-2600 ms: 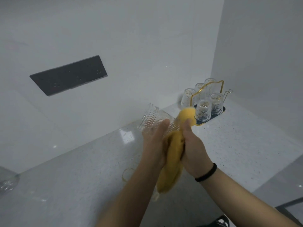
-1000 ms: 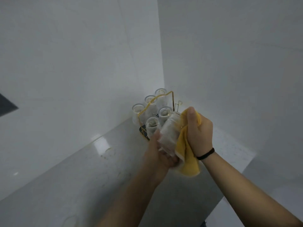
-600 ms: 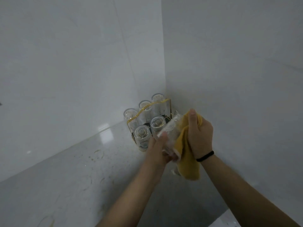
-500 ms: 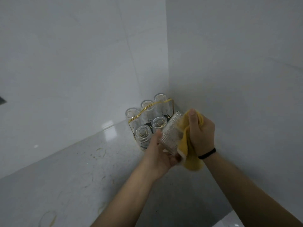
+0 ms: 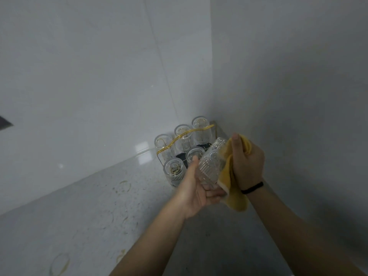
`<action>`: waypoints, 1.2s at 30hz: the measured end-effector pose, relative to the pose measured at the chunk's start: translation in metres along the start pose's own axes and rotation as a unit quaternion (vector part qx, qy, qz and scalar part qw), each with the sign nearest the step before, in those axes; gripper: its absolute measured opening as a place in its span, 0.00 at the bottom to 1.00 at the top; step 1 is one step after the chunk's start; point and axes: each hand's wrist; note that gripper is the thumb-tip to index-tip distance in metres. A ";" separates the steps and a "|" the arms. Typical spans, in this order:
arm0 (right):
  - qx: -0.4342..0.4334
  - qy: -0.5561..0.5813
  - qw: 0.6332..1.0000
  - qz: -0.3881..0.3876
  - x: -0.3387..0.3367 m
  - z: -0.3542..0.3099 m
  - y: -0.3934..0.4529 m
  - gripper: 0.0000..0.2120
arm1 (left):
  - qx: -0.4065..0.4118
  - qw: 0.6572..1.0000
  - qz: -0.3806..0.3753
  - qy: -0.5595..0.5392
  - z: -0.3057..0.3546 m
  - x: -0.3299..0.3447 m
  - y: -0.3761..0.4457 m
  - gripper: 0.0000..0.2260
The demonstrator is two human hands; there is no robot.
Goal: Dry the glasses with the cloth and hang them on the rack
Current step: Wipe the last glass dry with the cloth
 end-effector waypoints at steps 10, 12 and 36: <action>-0.013 0.011 1.000 0.013 -0.001 0.021 0.008 0.20 | -0.009 0.997 0.011 -0.078 0.010 -0.006 0.025 0.22; -0.012 0.009 1.000 0.014 0.000 0.022 0.011 0.20 | -0.053 0.997 -0.014 -0.056 0.009 -0.008 0.027 0.28; -0.036 -0.029 0.998 0.044 -0.011 0.044 0.024 0.19 | 0.047 0.995 0.087 0.028 0.032 -0.009 0.051 0.16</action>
Point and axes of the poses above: each hand's wrist, its own y-axis towards the middle knuckle, its own x-axis out of the palm, z = x × y, and after that the axes turned 5 degrees about -z, right-handed
